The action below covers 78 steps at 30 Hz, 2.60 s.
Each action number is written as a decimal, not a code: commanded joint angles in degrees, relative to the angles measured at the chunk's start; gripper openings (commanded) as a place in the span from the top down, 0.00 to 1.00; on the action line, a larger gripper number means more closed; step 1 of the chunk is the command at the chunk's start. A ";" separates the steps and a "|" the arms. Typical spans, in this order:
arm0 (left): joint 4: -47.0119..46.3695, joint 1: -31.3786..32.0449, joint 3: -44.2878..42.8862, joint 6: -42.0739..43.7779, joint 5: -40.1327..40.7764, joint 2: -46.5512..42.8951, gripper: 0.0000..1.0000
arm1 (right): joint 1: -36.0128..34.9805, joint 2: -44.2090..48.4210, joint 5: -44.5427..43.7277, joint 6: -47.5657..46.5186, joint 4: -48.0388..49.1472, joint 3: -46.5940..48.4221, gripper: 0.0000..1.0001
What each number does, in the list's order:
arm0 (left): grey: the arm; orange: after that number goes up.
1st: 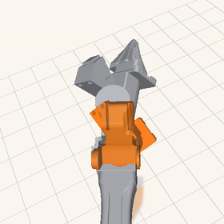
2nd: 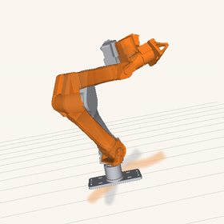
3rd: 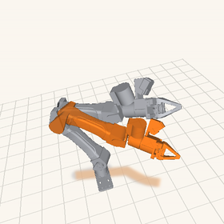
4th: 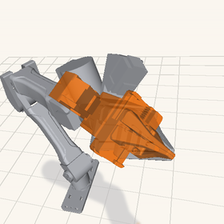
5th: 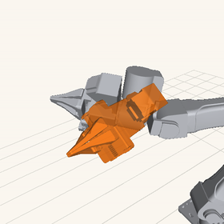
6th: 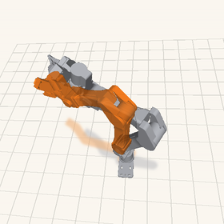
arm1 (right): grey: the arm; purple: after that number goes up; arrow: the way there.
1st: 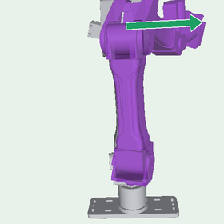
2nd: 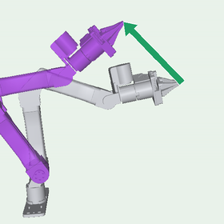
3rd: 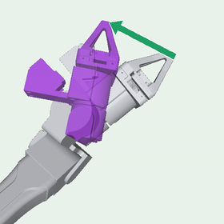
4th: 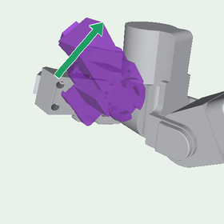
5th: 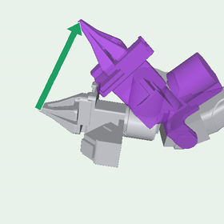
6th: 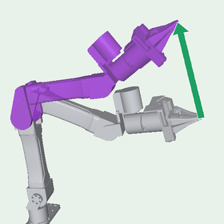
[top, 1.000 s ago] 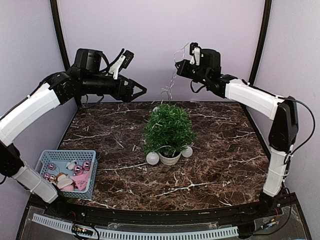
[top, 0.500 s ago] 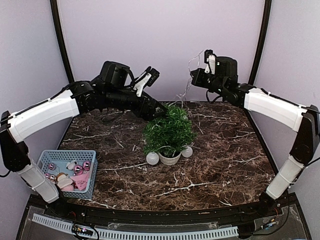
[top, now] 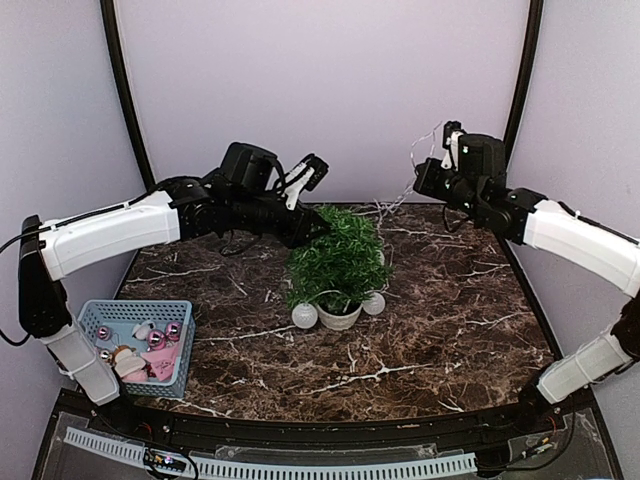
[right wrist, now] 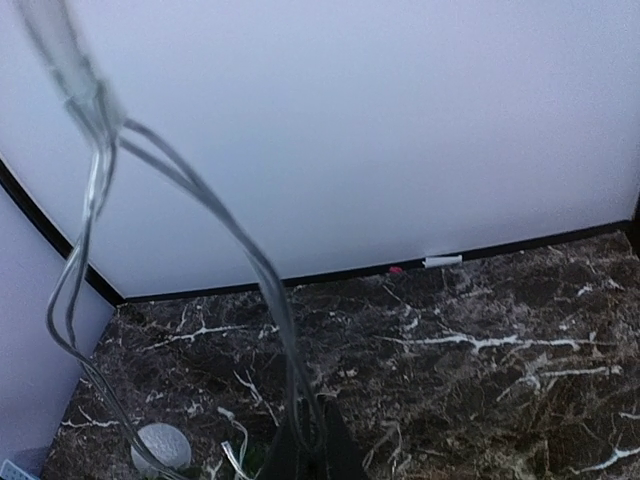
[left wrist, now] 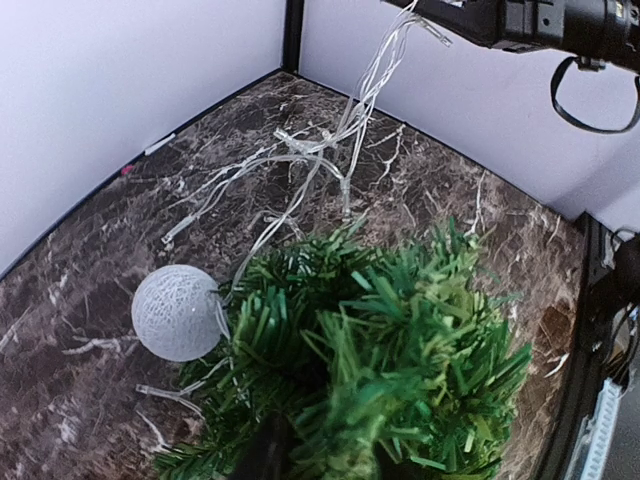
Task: Decorate the small christmas tree
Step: Wrap the side of the string light in the gap of the branches, then adjust the side of the string light at the center of the board.
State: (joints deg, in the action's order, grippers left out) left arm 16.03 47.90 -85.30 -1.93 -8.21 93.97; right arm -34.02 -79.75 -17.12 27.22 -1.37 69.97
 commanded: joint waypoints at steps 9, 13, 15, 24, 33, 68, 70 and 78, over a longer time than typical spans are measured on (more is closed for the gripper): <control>-2.67 0.26 3.03 1.43 -1.87 -3.90 1.00 | -0.52 16.16 -2.61 15.53 -6.77 -26.50 0.71; -0.44 0.16 3.13 4.19 -1.28 -5.45 1.00 | -0.52 22.03 0.11 17.51 -10.62 -29.80 0.43; 0.69 0.13 3.04 5.79 -1.55 -6.38 1.00 | -0.48 25.37 1.32 17.46 -10.94 -31.85 0.32; 6.11 -3.01 2.82 7.76 -6.11 -10.25 1.00 | 4.83 23.21 13.05 15.77 -3.17 -37.70 0.16; 6.11 -5.90 7.30 6.17 -10.97 -13.54 1.00 | 5.07 -1.06 29.82 -1.00 8.30 -27.94 0.22; 4.41 -9.42 13.74 4.13 -8.04 -18.10 1.00 | 2.14 -38.18 24.24 -19.09 6.56 8.80 1.00; 3.89 -9.61 14.76 3.34 -5.89 -19.11 1.00 | 5.14 -30.51 20.93 -15.52 7.61 3.63 1.00; 0.86 -11.48 18.02 -0.92 -3.05 -20.73 1.00 | 10.33 -0.62 0.54 -13.43 -10.75 -5.84 1.00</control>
State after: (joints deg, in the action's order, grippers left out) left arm 20.23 37.50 -68.40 0.01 -13.61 75.02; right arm -23.53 -91.44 -3.57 11.03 -3.79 66.65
